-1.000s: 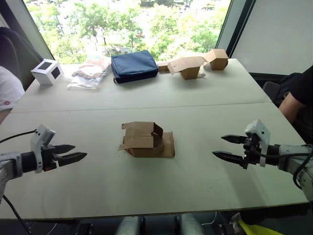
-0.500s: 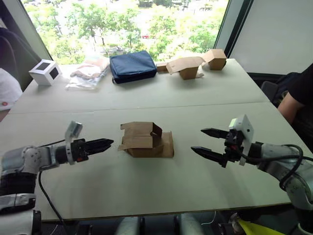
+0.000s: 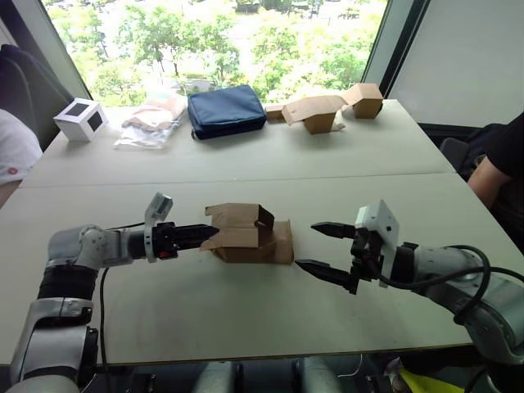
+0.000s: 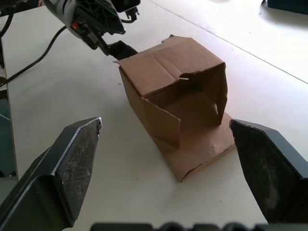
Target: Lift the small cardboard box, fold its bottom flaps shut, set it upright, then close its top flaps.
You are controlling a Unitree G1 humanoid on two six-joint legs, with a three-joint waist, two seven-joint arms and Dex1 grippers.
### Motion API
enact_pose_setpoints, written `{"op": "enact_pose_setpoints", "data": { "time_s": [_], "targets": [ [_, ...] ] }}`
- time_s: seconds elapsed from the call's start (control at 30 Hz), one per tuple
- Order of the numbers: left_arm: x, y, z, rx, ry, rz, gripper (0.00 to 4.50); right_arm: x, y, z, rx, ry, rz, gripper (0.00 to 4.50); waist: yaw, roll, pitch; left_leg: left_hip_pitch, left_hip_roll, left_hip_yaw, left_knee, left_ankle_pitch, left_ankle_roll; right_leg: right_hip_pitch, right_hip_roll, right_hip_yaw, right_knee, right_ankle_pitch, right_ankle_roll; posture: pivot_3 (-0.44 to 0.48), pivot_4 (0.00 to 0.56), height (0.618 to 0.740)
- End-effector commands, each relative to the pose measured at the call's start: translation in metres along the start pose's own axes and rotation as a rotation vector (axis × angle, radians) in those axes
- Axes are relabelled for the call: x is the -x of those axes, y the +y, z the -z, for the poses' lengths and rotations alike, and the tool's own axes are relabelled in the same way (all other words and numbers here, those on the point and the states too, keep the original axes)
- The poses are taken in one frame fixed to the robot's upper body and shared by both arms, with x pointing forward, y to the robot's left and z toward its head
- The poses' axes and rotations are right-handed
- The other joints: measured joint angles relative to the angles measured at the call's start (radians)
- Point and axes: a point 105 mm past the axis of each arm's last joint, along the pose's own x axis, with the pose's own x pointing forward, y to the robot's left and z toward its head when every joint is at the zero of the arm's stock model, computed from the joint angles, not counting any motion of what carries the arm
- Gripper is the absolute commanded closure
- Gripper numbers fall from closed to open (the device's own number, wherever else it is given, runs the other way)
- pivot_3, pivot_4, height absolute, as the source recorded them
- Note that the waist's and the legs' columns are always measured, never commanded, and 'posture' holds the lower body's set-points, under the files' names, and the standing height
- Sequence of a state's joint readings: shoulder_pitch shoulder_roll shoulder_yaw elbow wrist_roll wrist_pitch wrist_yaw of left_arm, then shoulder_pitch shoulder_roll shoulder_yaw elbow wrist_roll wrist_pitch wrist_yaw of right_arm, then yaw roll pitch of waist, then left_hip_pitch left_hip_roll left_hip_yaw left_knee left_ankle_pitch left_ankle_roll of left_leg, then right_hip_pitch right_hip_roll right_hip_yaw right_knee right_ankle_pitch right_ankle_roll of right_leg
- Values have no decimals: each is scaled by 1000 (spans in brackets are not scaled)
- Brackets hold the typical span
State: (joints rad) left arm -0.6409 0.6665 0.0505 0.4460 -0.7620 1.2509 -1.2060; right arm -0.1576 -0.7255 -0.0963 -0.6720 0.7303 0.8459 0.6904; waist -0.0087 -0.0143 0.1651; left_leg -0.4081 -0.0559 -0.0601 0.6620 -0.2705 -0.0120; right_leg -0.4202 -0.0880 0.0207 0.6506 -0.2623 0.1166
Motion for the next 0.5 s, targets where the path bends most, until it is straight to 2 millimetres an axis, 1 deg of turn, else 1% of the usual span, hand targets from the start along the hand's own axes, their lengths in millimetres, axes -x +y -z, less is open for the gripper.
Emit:
{"op": "enact_pose_setpoints", "data": {
  "time_s": [0.03, 0.1, 0.17, 0.43, 0.5],
  "targets": [
    [-4, -2, -10, -48, 1, 16, 24, 2, 6, 1, -30, -24, 0, 16, 0, 0, 0, 0, 0, 0, 0, 0, 0, 0, 0, 0, 0, 0, 0, 0, 150, 740],
    [-9, -4, -15, -86, 3, 36, 24, 2, 9, 8, -60, -20, 6, 16, 1, 0, 0, 0, 0, 0, 0, 0, 0, 0, 0, 0, 0, 0, 0, 0, 150, 740],
    [-11, -5, -17, -101, 13, 48, 24, 3, 11, 12, -72, -19, 10, 16, -1, 0, 0, 0, 0, 0, 0, 0, 0, 0, 0, 0, 0, 0, 0, 0, 150, 740],
    [-27, 1, -22, -111, 45, 66, 24, 3, 9, 17, -80, -16, 31, 16, -2, 0, 0, 0, 0, 0, 0, 0, 1, 0, 1, 0, 0, 0, 0, 0, 150, 740],
    [-32, 2, -20, -97, 60, 80, 24, 4, 10, 18, -84, -11, 33, 16, -1, 0, 0, 0, 0, 0, 1, 0, 1, 0, 1, 0, 0, 0, 0, 0, 150, 740]
  ]
}}
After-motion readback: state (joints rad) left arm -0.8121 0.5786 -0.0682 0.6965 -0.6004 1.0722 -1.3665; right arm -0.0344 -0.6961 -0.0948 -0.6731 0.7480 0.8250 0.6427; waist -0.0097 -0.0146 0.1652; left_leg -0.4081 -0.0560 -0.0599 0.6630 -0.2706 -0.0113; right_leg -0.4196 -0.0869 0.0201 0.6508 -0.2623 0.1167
